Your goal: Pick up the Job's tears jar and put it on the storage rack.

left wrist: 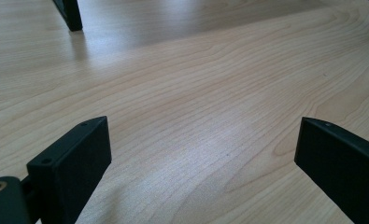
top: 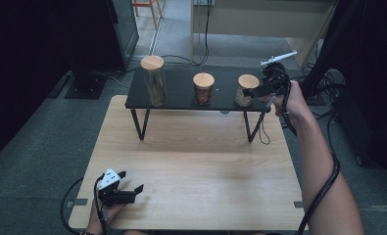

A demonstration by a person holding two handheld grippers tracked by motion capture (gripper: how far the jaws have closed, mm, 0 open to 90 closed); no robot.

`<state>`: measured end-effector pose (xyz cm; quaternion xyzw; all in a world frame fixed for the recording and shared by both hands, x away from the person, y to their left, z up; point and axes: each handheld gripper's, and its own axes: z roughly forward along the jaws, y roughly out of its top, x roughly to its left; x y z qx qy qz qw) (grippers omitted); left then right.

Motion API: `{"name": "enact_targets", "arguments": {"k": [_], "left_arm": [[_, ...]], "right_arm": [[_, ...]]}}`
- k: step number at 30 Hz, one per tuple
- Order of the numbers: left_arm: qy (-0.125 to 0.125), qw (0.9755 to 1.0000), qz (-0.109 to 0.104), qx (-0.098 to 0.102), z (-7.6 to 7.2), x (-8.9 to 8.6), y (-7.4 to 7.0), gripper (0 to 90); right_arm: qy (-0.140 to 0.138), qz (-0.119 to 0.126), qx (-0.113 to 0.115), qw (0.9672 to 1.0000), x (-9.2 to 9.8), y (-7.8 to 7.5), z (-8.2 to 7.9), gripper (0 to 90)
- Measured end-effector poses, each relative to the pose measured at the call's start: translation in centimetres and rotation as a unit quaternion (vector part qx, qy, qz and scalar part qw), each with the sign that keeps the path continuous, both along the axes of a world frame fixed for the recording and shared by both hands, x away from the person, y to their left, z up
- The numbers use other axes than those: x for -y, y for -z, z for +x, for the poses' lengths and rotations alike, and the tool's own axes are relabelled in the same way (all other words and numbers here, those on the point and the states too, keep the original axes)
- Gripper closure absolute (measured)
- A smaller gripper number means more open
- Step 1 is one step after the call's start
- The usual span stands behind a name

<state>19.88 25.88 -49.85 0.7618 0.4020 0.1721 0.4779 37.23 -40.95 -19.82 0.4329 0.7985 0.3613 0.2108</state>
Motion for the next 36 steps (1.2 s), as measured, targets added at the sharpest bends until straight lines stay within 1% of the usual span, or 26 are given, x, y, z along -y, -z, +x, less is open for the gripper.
{"name": "enact_targets", "arguments": {"k": [3,9,17,23,31,36], "left_arm": [[0.000,1.0000,0.000,0.000,0.0,0.0,0.0,3.9],[-0.001,1.0000,-0.001,0.001,-0.1,0.0,0.0,3.9],[-0.002,1.0000,0.001,0.002,-0.1,0.0,0.0,3.9],[-0.003,1.0000,0.004,0.003,-0.3,0.1,0.0,3.9],[-0.004,1.0000,0.005,0.004,-0.4,0.1,0.0,3.9],[-0.004,1.0000,0.004,0.004,-0.4,0.0,0.0,3.9]], "right_arm": [[-0.001,0.001,0.001,1.0000,0.2,0.0,-0.6,4.8],[-0.003,-0.008,0.001,1.0000,0.2,0.2,-2.1,4.9],[-0.007,-0.017,-0.002,0.9998,0.2,1.0,-3.6,4.9],[-0.006,-0.018,-0.007,0.9998,0.1,1.7,-4.7,4.9],[-0.007,-0.021,-0.005,0.9997,0.2,2.5,-6.6,4.9],[-0.002,-0.027,-0.008,0.9996,0.1,3.0,-7.1,4.9]]}}
